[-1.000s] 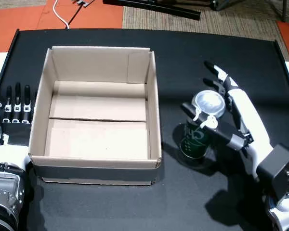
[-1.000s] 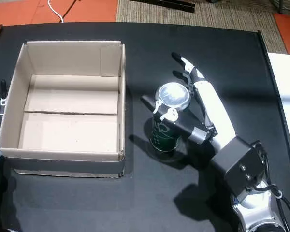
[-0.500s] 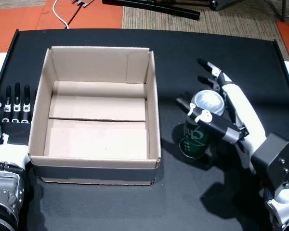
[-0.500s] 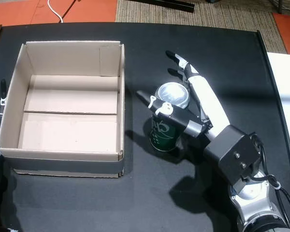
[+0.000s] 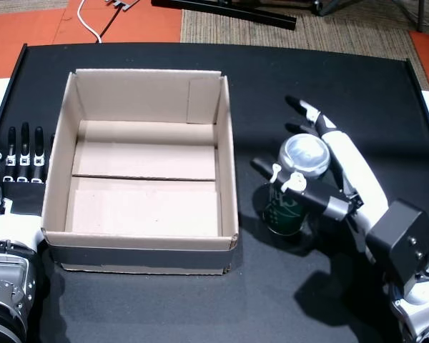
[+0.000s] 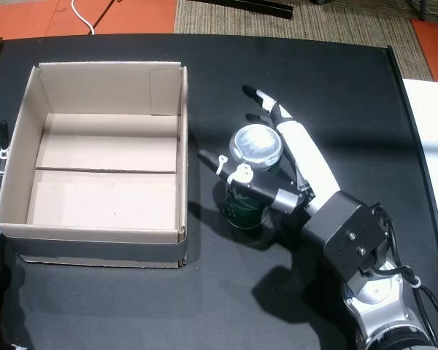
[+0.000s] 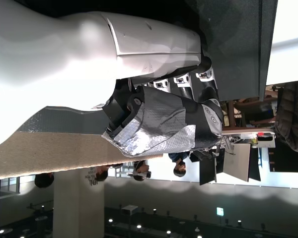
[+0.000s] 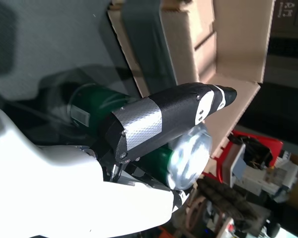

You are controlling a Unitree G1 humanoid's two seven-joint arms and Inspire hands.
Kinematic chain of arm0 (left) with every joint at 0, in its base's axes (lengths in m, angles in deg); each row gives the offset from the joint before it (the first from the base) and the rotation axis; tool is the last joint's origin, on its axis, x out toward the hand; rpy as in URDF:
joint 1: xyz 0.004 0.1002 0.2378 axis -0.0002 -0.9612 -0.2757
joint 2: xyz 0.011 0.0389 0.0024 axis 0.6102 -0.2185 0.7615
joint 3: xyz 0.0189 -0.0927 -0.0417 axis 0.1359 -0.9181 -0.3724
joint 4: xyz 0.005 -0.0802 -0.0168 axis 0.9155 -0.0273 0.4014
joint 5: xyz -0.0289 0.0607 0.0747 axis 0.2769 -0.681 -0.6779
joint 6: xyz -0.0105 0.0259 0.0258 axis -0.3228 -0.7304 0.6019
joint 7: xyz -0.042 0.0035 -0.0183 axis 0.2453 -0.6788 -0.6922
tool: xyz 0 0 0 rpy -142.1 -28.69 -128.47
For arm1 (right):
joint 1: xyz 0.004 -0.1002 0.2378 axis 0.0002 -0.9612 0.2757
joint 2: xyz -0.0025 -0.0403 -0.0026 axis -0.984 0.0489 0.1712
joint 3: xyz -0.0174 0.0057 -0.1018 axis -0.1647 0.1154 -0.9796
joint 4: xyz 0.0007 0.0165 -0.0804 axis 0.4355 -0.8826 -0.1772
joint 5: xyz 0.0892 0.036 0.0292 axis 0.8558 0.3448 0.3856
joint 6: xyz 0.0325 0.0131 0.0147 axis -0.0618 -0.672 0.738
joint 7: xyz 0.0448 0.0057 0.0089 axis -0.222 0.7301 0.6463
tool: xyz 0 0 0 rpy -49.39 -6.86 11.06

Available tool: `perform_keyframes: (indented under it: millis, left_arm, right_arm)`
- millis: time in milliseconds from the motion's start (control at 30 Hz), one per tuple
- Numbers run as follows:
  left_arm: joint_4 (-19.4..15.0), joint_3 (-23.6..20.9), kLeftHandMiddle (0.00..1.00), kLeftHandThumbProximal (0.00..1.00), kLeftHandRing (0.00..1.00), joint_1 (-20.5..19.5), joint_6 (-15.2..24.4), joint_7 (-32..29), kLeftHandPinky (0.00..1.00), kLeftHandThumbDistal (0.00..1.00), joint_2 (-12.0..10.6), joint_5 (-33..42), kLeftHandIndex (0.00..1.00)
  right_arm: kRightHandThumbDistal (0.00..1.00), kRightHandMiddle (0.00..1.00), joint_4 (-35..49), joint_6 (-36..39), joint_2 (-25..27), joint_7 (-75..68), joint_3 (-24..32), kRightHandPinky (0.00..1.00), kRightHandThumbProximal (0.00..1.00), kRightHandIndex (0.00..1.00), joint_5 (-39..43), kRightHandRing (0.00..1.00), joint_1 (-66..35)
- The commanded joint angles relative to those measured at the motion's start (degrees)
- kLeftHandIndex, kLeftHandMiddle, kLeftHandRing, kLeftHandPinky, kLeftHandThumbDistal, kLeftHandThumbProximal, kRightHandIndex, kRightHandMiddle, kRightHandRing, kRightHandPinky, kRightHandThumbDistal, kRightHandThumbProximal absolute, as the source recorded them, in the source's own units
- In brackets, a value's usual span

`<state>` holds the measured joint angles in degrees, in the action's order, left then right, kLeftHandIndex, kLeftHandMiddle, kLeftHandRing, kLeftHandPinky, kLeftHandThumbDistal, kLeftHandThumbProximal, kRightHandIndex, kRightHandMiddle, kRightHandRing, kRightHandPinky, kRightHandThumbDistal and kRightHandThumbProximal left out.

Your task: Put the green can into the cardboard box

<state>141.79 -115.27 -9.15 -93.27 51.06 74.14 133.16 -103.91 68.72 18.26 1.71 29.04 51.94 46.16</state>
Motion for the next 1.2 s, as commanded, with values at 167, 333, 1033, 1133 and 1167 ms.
perform_keyframes:
  millis: [167,333,1033,1133,1167]
  left_arm:
    - [1.52,-0.03,0.54,0.45,0.63,-2.67,-0.43,1.53,0.74,0.00,-0.36,-0.13,0.54]
    - [1.52,0.08,0.55,0.44,0.64,-2.71,-0.23,1.50,0.75,0.00,-0.36,-0.22,0.53]
    - [1.52,-0.07,0.55,0.50,0.64,-2.31,-0.19,2.57,0.77,0.00,-0.27,-0.08,0.52]
    - [1.50,-0.13,0.56,0.50,0.65,-2.44,-0.13,2.15,0.77,0.00,-0.33,0.00,0.53]
    - [1.50,-0.17,0.56,0.50,0.65,-2.47,-0.13,2.02,0.76,0.00,-0.34,0.05,0.53]
  right_arm:
    - [1.00,0.92,-0.49,-2.03,-0.58,0.26,-0.87,1.00,0.60,0.86,-0.81,0.93,-1.29]
    - [1.00,0.93,-0.55,-2.87,-0.81,0.46,-1.10,1.00,0.60,0.87,-0.72,0.93,-1.24]
    - [1.00,0.74,-1.38,-6.88,-6.30,-0.08,4.90,0.84,0.46,0.69,4.00,0.75,1.76]
    - [0.96,0.70,-1.46,-7.39,-6.55,-0.15,5.65,0.81,0.47,0.67,3.93,0.70,1.89]
    - [0.93,0.68,-1.46,-7.52,-6.56,-0.23,5.78,0.80,0.47,0.66,3.83,0.68,1.91]
